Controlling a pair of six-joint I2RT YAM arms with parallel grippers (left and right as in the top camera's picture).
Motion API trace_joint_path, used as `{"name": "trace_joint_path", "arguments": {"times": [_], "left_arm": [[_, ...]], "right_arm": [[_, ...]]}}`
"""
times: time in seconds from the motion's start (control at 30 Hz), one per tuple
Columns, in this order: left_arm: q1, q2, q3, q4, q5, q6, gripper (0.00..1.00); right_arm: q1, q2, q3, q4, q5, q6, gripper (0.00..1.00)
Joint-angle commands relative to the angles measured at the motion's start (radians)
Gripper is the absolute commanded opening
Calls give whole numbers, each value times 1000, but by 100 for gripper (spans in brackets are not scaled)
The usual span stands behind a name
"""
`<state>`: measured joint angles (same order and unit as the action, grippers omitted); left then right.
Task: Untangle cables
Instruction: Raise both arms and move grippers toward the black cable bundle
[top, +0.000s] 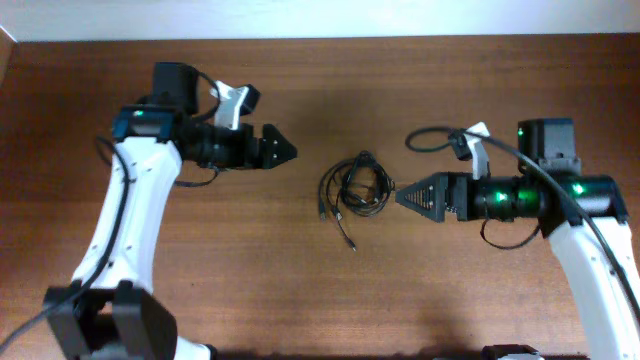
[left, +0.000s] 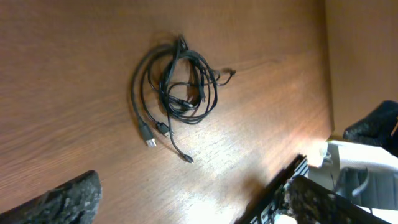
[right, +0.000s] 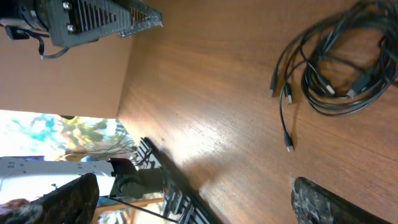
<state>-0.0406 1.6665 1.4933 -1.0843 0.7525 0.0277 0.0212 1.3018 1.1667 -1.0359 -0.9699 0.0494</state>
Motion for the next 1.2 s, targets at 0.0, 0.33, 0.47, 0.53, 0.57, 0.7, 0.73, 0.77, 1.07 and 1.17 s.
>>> {"name": "trace_joint_path", "arguments": {"times": [0.0, 0.33, 0.47, 0.53, 0.57, 0.7, 0.73, 0.77, 1.07, 1.17], "left_arm": [[-57, 56, 11, -1, 18, -13, 84], [-208, 97, 11, 84, 5, -13, 0], [-272, 97, 11, 123, -153, -35, 0], [-317, 102, 11, 168, -304, -91, 0], [-340, 107, 11, 197, -368, -111, 0], [-394, 143, 11, 252, -446, -138, 0], [-404, 159, 11, 259, -471, -148, 0], [-412, 182, 11, 275, -494, -147, 0], [-415, 330, 11, 336, -534, -147, 0], [-415, 330, 11, 336, -604, -147, 2]], "right_arm": [[5, 71, 13, -2, -25, -7, 99], [5, 192, 13, -2, 46, -7, 4], [5, 192, 13, -9, 158, -7, 4], [5, 192, 13, -26, 182, -7, 4], [5, 192, 12, -31, 182, -7, 4], [5, 192, 12, -84, 182, -6, 4], [5, 192, 12, -98, 182, -6, 4], [5, 192, 12, -110, 197, -6, 4], [6, 193, -8, -44, 504, 287, 9], [6, 193, -70, 64, 503, 353, 17]]}}
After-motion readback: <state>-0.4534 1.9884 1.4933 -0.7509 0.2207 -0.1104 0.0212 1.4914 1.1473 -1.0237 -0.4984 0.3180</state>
